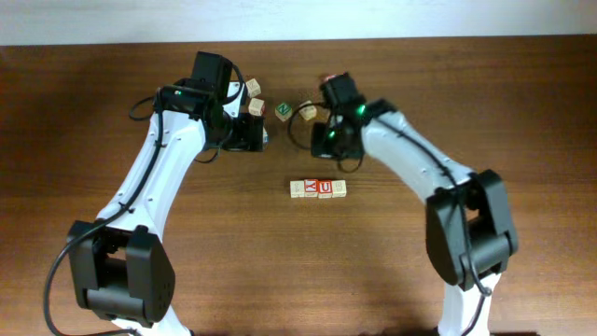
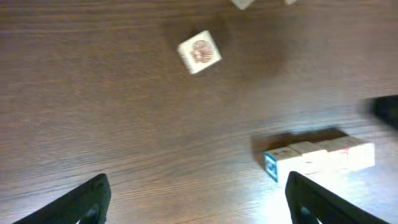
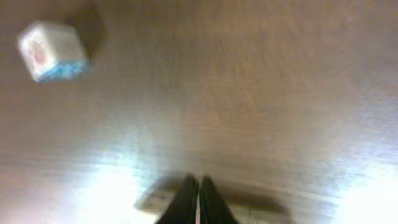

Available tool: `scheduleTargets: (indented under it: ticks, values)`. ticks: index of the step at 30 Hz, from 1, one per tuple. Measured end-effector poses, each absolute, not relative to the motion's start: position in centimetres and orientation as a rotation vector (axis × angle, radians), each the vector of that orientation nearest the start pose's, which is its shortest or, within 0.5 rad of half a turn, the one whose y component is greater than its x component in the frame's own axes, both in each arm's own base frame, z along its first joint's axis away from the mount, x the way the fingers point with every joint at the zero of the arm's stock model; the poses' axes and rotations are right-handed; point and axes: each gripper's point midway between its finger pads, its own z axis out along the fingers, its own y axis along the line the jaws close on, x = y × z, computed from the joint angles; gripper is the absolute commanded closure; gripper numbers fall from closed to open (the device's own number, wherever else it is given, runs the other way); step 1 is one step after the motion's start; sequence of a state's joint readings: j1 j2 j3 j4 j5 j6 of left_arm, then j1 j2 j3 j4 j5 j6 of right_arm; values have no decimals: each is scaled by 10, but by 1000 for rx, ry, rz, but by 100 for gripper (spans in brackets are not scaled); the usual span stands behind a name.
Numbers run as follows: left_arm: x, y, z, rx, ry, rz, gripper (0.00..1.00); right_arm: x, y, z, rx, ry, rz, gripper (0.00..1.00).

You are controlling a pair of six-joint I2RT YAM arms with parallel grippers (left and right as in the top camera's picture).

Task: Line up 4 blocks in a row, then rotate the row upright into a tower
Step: 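Lower both grippers to the two ends of the block row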

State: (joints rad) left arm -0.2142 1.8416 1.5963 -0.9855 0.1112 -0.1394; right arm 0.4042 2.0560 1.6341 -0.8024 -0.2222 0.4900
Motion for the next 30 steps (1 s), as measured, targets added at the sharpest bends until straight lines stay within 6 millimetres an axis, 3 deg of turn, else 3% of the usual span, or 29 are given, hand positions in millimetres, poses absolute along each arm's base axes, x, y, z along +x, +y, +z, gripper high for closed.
scheduleTargets:
  ticks: [2,4,7,8,9,10,12,16,20,26,30]
  values:
    - [408,-104,134,125,2830,-199,20,434,209,130,32,2838,603,94]
    - [401,-100,133,127,2856,-173,23,428,190,171,11,2826,700,94]
    - [385,-107,146,163,2864,-166,30,404,157,191,34,2888,777,94]
    - [379,-113,151,185,2862,-171,47,394,144,190,32,2926,784,95]
    - [374,-124,154,212,2860,-181,71,393,132,185,23,2936,783,95]
    - [371,-134,151,220,2863,-190,85,389,128,178,17,2955,780,95]
    - [369,-138,141,165,2873,-206,99,379,125,148,-6,3003,778,96]
    - [370,-138,115,3,2873,-231,100,370,125,90,-24,3026,778,96]
    - [363,-143,98,-63,2898,-290,100,369,125,54,-9,2993,779,95]
    - [358,-145,63,-68,2884,-322,100,382,128,34,136,2915,798,96]
    - [352,-142,51,-70,2893,-309,100,376,138,17,238,2941,691,96]
